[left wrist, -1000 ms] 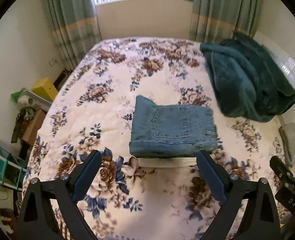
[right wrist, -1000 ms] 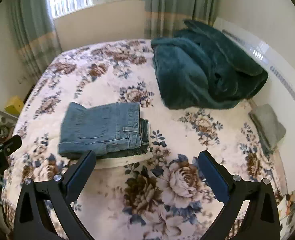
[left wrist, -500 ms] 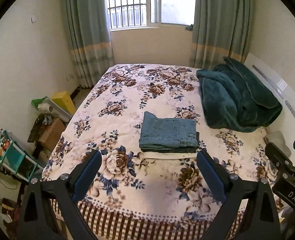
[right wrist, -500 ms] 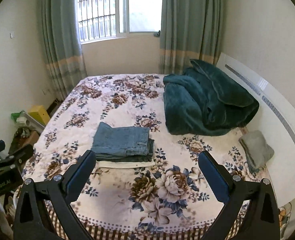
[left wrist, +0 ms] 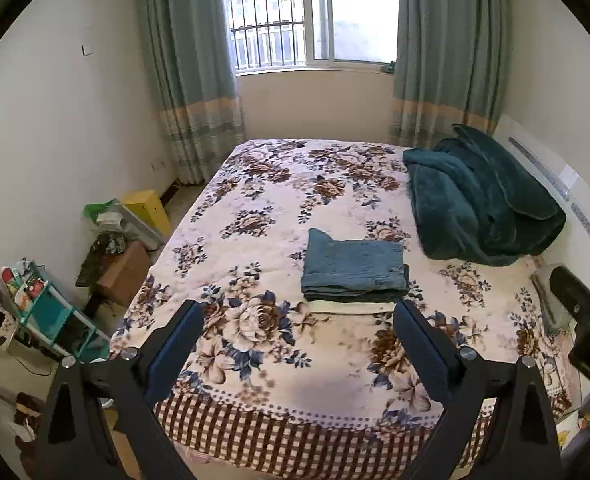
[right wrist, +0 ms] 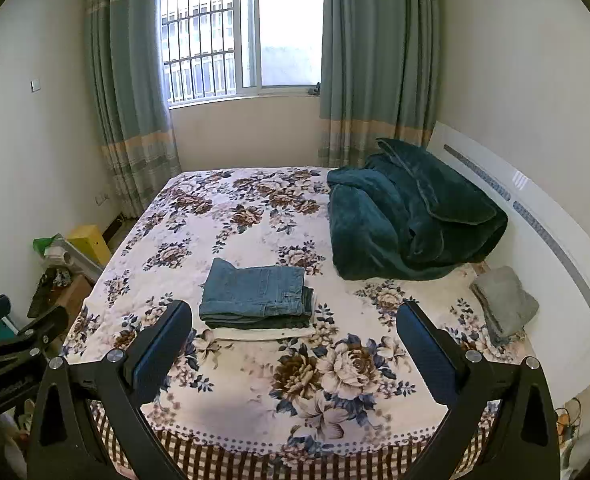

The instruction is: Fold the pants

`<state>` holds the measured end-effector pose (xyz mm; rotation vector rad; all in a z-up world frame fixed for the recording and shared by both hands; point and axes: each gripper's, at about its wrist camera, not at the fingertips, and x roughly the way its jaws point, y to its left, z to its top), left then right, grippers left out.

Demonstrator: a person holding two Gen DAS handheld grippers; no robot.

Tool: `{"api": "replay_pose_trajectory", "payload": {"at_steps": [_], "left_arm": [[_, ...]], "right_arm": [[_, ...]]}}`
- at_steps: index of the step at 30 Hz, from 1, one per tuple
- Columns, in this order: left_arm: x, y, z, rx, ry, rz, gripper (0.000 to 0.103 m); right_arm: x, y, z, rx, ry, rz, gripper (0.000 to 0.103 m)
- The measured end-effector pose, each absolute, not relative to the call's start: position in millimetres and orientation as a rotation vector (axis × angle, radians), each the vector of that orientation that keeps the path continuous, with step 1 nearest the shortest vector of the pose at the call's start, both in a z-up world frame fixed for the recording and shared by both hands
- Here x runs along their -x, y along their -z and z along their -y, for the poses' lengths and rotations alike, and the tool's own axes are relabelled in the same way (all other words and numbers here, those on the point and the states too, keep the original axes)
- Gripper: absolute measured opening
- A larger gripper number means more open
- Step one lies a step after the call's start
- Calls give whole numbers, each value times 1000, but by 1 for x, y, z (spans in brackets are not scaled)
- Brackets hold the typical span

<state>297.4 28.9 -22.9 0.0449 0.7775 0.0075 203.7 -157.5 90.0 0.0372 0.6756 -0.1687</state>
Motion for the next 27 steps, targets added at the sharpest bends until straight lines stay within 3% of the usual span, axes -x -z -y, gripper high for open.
{"api": "replay_pose_trajectory", "payload": {"at_steps": [27], "left_arm": [[-297, 26, -34, -31, -9, -785, 101]], "right_arm": [[-218, -71, 158, -32, 144, -717, 103]]}}
